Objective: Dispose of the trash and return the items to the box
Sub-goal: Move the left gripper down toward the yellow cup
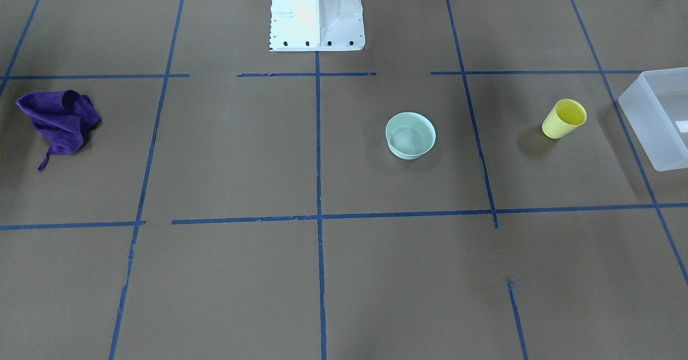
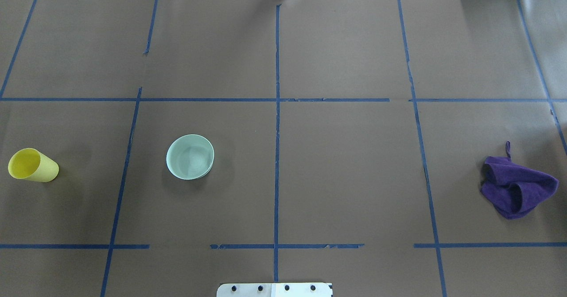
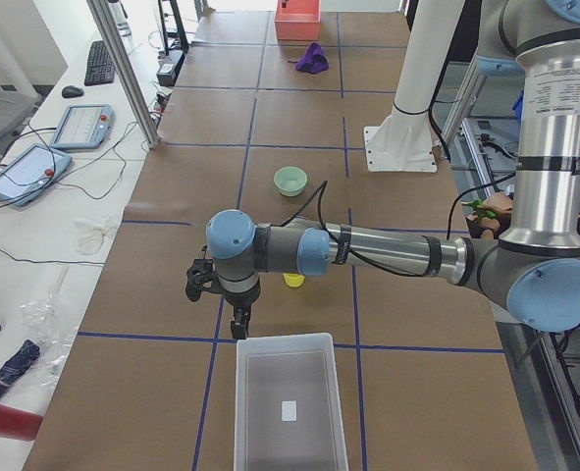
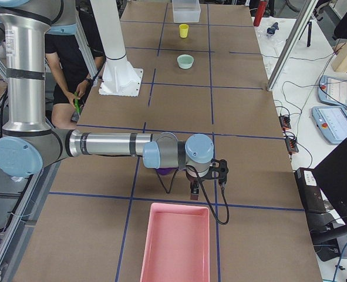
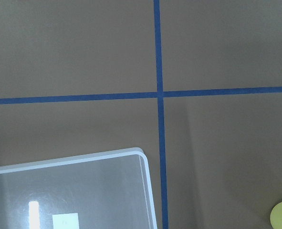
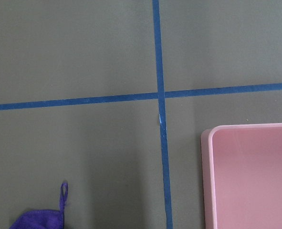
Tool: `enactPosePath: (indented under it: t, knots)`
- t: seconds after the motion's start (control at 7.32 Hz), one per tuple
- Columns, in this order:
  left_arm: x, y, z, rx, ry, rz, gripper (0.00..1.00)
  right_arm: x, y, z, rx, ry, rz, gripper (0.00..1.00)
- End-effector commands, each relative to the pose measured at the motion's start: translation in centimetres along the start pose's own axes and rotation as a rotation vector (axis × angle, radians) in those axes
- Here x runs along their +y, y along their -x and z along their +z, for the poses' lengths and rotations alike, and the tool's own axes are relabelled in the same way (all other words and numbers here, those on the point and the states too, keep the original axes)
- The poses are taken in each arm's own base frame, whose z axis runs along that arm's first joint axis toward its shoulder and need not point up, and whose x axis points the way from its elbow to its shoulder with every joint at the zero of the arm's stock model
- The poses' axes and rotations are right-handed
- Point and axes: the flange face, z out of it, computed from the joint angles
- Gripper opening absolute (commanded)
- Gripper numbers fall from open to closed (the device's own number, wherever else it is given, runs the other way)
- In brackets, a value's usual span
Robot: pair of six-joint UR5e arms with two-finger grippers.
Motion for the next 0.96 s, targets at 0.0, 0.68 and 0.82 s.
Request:
enactPosePath:
  t: [0.0,0.68,0.82]
  knots:
    - [0.0,0.0,0.0,0.001,-0.001,0.001,1.00,-0.1,0.1,-0.1,0.002,-0.005,-0.006,1.00]
    - [-0.7,-14.6,0.1,0.040,-0.001,-0.002,1.00,-0.9,2.5,-0.7,-0.009,-0.016,-0.046,1.00]
    - [0.3,-15.5,1.7,0.054,-0.007,-0.011,1.00,-0.8,2.5,-0.6,-0.013,-0.014,-0.045,1.00]
